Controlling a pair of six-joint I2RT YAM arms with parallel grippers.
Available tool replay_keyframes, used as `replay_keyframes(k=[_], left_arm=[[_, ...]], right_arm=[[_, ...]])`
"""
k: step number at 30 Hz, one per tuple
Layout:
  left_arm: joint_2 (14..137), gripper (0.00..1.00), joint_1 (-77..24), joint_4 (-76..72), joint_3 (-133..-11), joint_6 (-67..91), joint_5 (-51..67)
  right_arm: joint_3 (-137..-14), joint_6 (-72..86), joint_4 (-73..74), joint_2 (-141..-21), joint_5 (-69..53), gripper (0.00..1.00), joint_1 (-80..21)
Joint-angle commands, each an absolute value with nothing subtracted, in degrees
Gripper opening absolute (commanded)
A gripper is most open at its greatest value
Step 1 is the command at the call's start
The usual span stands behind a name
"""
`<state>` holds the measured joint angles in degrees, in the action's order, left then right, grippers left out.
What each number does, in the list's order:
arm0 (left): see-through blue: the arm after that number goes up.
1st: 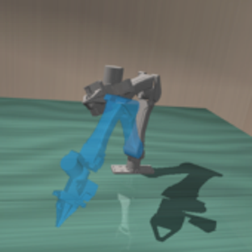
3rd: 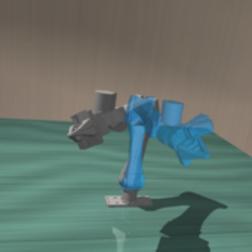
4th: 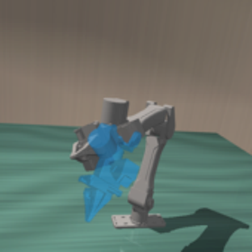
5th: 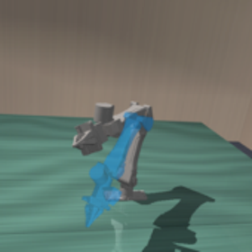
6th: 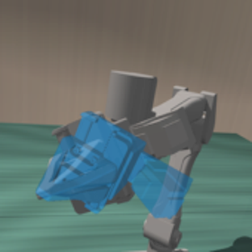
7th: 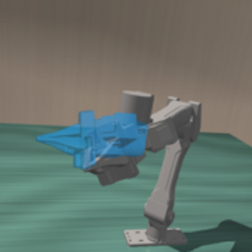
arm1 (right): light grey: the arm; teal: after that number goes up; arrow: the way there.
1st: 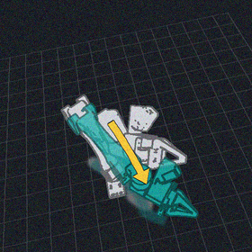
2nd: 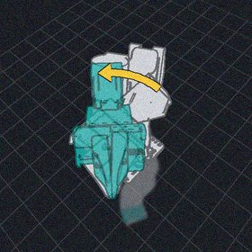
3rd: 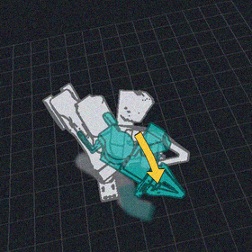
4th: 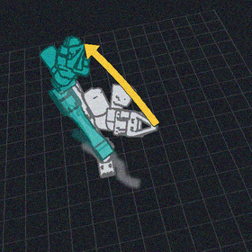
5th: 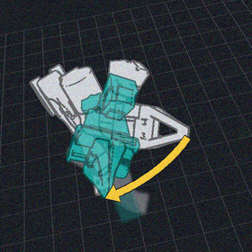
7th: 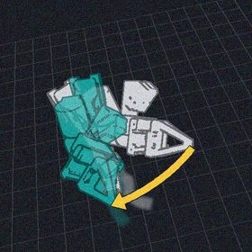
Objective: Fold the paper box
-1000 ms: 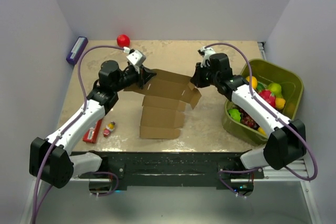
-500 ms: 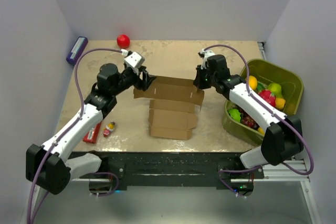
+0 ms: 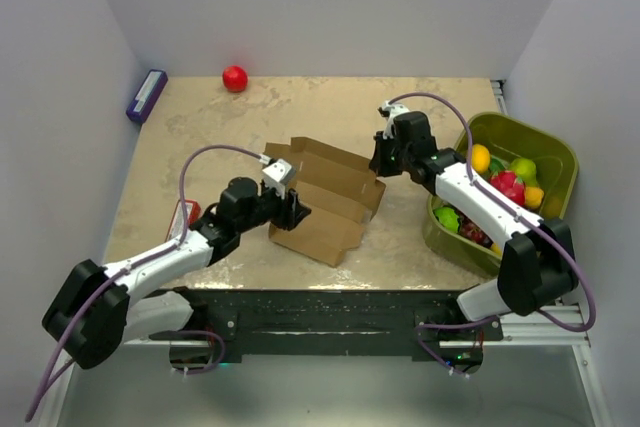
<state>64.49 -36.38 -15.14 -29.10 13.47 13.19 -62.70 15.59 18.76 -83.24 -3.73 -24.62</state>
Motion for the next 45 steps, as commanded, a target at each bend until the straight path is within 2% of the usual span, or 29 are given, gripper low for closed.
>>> replay_keyframes(k=[1,11,21,31,38,45], left_arm=[[65.8,0.49,-36.2,-24.1,-26.8,19.6,7.3],[70.8,0.43,-34.2,-26.4,-25.4,19.6,1.3],[76.4,0.27,-30.9,-28.0,-25.8,19.9,0.5],[81.6,0.23,-28.9,-30.2,-25.1,20.9,1.5],[86.1,0.14,-27.0,-29.4,-24.9,22.8,0.4],[89.4,0.11,-26.1,-28.0,-24.5,24.5,0.1]], right_arm=[[-62.3,15.3,16.8,-80.8,-3.3,0.0,-24.3],[-62.6,13.6,17.7,-80.1,-3.3,0.0,-24.4],[-62.8,13.0,18.4,-80.0,-3.2,0.0,-24.3],[-63.5,12.6,19.0,-79.9,-3.0,0.0,-24.4],[-63.5,12.6,19.1,-79.8,-3.1,0.0,-24.3],[-63.5,12.2,19.3,-79.7,-2.8,0.0,-24.3]])
